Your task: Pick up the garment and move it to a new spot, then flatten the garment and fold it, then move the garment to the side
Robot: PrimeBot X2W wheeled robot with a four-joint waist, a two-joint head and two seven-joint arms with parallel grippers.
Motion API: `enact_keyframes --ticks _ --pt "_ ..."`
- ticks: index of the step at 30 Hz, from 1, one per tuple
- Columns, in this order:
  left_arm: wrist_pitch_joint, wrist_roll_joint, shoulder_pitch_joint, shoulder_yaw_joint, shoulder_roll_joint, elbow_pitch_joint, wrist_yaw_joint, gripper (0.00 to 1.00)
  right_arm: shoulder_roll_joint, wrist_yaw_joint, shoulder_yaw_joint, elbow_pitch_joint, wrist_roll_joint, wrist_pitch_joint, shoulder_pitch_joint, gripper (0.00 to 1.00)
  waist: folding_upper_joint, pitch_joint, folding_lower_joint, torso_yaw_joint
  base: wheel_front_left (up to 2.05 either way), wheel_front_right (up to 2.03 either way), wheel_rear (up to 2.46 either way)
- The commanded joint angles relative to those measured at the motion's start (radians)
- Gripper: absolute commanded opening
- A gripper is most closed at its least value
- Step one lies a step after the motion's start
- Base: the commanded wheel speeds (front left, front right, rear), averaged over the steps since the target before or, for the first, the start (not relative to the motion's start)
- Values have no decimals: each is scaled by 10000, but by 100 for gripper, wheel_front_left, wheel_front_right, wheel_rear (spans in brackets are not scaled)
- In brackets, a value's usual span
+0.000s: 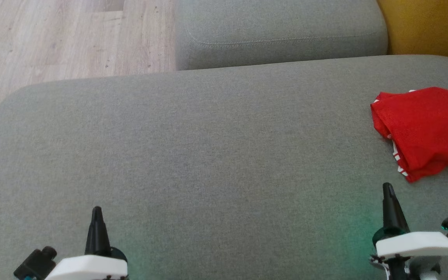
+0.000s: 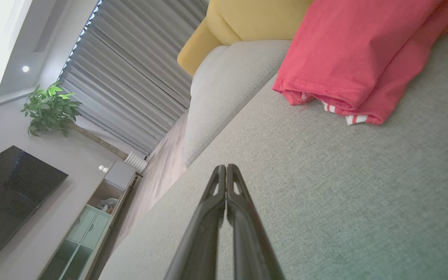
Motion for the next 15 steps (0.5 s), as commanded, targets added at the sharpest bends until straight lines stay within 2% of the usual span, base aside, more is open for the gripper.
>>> enact_keyframes --ticks 1,15 --pt "74 -326 -517 326 137 -233 -108 0 -186 -3 30 -280 371 93 -594 0 0 0 -1 -1 0 0 0" --pt "472 -1958 -822 684 146 -67 -323 0 -200 -4 -199 -227 2115 485 -843 0 0 4 -1 -7 0 0 0"
